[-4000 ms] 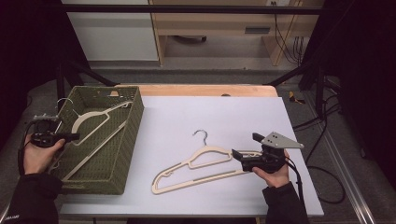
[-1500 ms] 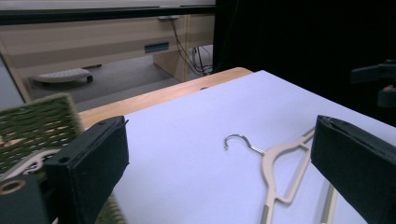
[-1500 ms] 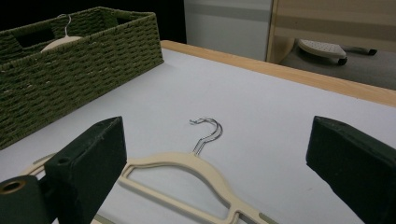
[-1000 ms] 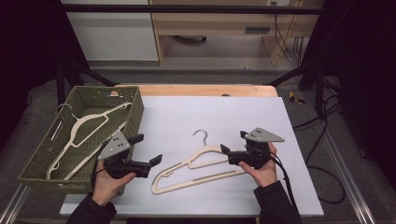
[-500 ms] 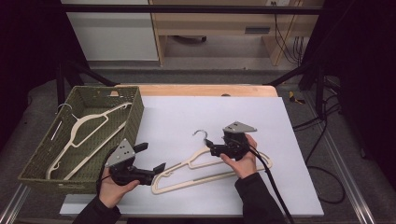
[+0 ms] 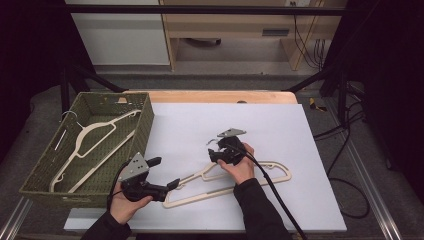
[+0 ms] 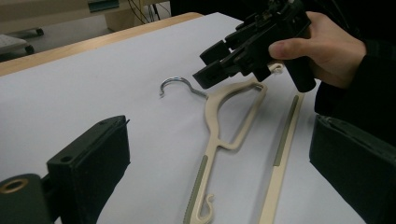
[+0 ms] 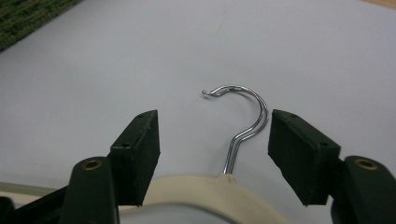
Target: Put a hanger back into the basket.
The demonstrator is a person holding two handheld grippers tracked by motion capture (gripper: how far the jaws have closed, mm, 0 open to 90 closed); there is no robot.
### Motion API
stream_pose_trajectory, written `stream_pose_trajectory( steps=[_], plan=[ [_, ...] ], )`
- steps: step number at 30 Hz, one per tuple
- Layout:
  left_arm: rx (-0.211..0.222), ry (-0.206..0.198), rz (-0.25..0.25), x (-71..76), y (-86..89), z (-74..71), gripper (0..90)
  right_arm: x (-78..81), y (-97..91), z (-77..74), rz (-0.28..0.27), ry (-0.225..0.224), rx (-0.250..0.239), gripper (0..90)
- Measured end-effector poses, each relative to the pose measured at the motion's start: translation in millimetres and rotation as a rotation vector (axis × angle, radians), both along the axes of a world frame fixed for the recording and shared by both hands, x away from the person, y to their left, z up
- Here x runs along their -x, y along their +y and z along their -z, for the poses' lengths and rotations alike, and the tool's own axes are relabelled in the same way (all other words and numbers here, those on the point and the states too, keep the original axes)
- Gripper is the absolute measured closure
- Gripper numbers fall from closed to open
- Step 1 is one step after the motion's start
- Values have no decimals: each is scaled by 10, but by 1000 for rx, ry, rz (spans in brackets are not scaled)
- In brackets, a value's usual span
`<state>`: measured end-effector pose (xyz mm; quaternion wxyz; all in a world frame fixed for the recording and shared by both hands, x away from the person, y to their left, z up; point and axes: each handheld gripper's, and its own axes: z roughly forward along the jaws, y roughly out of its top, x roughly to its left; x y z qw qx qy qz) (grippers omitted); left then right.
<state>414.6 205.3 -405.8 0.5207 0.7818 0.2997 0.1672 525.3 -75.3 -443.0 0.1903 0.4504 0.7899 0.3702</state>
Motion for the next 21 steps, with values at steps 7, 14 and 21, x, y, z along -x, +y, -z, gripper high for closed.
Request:
stream_pose_trajectory(
  steps=[7,14,21],
  plan=[
    [-8,6,1,-10,-10,11,50,-110,-10,120,45,61,30,458],
    [-12,15,0,-22,-17,30,51,-190,-10,249,58,91,54,613],
    [-16,15,1,-23,-29,36,52,-202,9,293,63,110,69,751]
  ],
)
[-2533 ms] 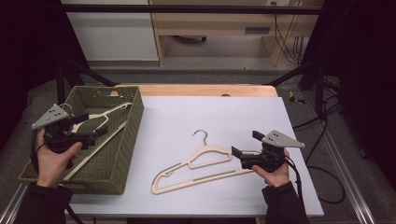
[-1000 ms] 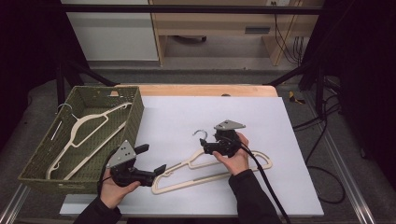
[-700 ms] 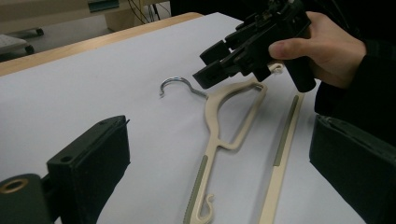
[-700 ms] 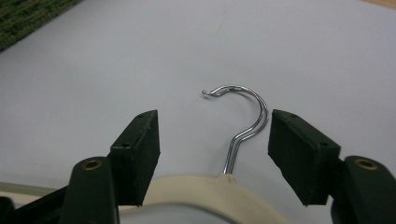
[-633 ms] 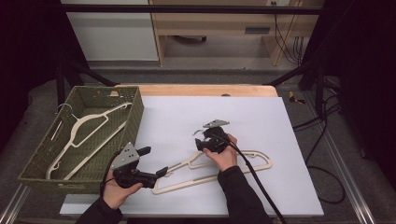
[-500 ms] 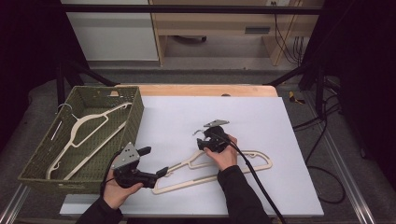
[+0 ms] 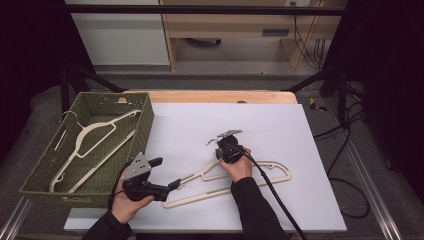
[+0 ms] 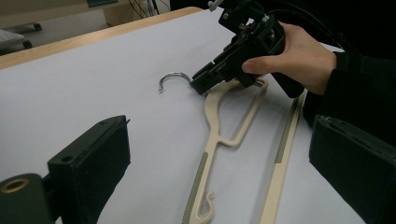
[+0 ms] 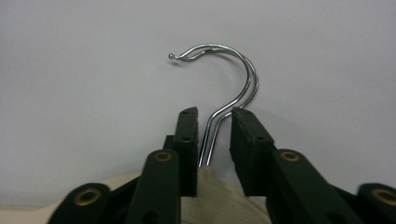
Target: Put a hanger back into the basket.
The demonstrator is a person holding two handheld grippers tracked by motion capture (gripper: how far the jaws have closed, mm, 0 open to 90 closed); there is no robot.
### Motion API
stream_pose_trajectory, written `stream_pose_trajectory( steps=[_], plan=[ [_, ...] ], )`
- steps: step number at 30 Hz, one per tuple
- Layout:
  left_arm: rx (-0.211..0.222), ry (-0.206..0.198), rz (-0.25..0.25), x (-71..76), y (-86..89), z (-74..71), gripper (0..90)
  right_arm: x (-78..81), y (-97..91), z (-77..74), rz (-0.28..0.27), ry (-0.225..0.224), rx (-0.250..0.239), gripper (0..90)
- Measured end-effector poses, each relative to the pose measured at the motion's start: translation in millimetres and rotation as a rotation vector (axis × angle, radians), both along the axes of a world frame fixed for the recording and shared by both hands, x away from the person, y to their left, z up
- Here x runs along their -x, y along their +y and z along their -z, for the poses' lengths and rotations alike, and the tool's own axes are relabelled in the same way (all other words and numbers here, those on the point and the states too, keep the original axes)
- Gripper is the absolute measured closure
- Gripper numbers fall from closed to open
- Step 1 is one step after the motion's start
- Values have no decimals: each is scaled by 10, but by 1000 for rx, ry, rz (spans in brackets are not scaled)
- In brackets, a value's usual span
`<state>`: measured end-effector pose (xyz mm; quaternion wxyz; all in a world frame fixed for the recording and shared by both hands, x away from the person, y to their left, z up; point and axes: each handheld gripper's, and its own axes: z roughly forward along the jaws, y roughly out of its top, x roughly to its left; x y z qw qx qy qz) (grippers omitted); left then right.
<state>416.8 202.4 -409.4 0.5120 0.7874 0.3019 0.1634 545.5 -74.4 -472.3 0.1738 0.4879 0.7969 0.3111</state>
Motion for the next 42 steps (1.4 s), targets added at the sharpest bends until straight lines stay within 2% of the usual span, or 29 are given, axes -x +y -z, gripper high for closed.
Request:
stream_pose_trajectory(
  steps=[2,4,12,23,27,36,42],
  plan=[
    [1,2,0,-1,-7,5,52,2,6,1,2,-2,2,773],
    [-4,3,1,-4,-10,10,53,-1,3,-2,14,4,4,843],
    [-8,6,4,-5,-28,19,55,-8,-14,-18,41,29,-35,867],
    [-23,17,14,-47,-91,42,65,73,-25,-139,59,-5,-77,891],
    [-26,31,23,-102,-149,44,77,111,-18,-180,54,-24,-73,892],
    [-66,61,46,-277,-392,65,97,196,-36,-276,14,-66,-67,893],
    [-80,97,64,-431,-586,148,112,269,-96,-332,-6,-90,-100,893]
  ],
)
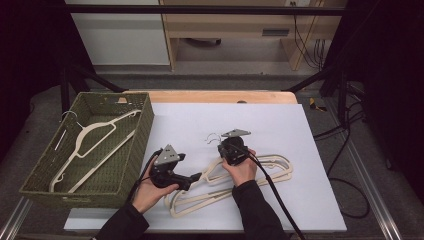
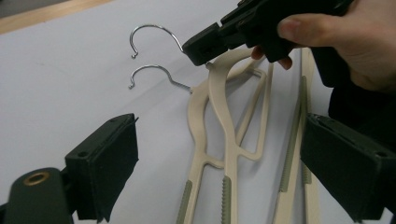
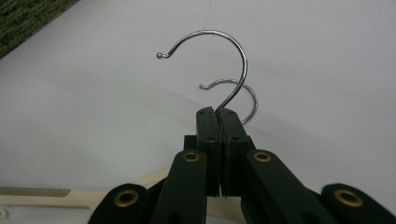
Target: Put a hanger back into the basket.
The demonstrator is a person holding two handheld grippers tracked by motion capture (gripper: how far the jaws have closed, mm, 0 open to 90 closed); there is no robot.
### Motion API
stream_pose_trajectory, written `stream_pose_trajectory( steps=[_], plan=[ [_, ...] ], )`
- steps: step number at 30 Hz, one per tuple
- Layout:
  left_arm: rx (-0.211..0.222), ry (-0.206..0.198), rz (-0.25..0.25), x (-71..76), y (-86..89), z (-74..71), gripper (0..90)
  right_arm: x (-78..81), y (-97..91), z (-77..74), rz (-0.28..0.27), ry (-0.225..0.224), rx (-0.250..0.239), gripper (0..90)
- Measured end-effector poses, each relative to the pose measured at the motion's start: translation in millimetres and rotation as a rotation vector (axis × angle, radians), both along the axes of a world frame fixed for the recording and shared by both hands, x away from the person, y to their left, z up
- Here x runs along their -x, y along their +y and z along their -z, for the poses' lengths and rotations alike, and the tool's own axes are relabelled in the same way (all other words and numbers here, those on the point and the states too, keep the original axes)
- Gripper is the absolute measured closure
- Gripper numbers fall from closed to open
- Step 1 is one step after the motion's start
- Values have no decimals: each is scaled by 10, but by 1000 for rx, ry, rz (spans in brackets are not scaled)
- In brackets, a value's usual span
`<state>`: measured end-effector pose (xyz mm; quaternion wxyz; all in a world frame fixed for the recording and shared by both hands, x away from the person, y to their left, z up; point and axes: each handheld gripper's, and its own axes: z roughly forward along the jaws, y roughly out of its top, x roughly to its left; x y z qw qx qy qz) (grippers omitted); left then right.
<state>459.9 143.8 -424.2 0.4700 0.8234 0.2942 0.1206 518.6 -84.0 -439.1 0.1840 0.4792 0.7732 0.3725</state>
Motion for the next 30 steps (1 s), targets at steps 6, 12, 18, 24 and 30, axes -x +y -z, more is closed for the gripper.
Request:
stream_pose_trajectory(
  steps=[6,12,18,24,30],
  plan=[
    [-16,48,37,-160,-237,108,191,67,-37,-57,-18,-28,-14,892],
    [-36,92,57,-261,-388,208,277,123,-39,-107,-32,-49,-21,892],
    [-68,154,101,-321,-500,299,439,177,-45,-155,-46,-67,-25,892],
    [-52,202,115,-343,-494,301,579,204,-66,-166,-54,-74,-33,892],
    [-50,229,124,-318,-512,282,744,240,-77,-182,-65,-84,-31,891]
  ],
)
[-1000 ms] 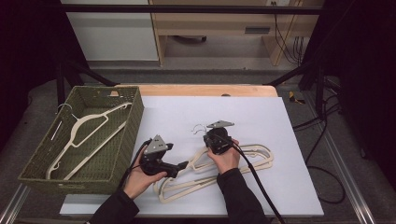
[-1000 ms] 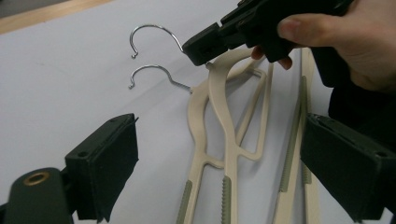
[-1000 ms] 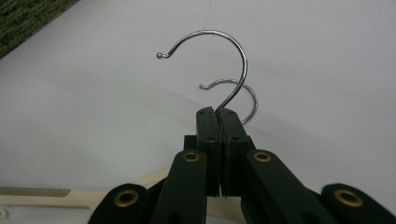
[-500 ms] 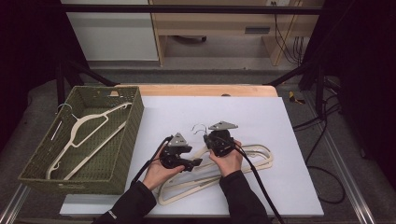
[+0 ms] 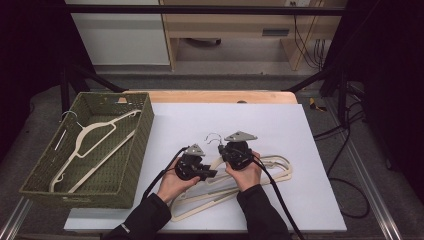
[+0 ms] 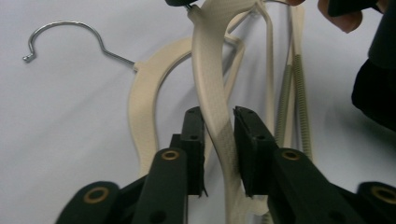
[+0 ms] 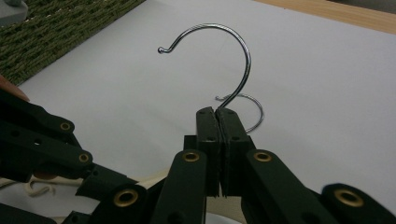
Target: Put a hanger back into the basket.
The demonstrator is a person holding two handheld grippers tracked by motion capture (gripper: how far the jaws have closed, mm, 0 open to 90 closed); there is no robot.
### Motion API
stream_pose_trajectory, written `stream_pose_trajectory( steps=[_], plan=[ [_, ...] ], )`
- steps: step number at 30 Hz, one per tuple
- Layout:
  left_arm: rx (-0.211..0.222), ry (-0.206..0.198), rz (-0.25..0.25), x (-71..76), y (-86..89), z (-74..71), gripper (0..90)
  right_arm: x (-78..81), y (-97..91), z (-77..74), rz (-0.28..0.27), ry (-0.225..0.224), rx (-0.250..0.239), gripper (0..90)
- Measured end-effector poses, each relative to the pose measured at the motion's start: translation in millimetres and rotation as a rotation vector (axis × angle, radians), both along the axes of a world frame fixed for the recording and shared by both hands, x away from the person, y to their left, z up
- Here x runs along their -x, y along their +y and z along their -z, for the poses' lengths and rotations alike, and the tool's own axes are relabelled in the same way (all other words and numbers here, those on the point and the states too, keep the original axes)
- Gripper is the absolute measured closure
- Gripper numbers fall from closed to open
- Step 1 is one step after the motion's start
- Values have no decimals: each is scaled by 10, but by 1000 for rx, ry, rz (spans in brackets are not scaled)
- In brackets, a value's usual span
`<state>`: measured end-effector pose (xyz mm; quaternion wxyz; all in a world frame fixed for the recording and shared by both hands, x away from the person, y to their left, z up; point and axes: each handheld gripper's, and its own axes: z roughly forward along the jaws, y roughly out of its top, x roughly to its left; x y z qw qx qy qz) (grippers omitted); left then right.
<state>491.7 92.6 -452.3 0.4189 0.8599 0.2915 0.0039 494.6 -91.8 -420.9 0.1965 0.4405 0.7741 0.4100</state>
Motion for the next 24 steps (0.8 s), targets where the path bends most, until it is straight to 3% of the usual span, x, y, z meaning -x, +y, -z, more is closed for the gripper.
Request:
stream_pose_trajectory(
  steps=[8,10,11,14,15,16,18,19,20,24],
  plan=[
    [0,-1,-18,73,-17,-63,762,69,-47,-44,-15,-13,-27,876],
    [7,-14,-16,117,-21,-103,771,117,-90,-82,-44,0,-49,761],
    [7,-14,-16,117,-21,-103,776,117,-90,-82,-44,0,-49,761],
    [25,-31,-13,181,-25,-158,793,252,-170,-152,-80,-47,-56,575],
    [33,-34,-14,204,-28,-181,793,252,-170,-152,-80,-47,-56,575],
    [54,-39,-7,248,-28,-228,809,331,-239,-195,-102,-78,-62,464],
    [70,-45,1,297,-28,-273,822,402,-319,-233,-117,-95,-67,371],
    [70,-45,1,297,-28,-273,827,402,-319,-233,-117,-95,-67,371],
    [87,-49,13,347,-28,-313,833,469,-414,-263,-139,-105,-76,304],
    [101,-57,34,425,-31,-374,856,566,-598,-347,-144,-141,-101,192]
  ],
)
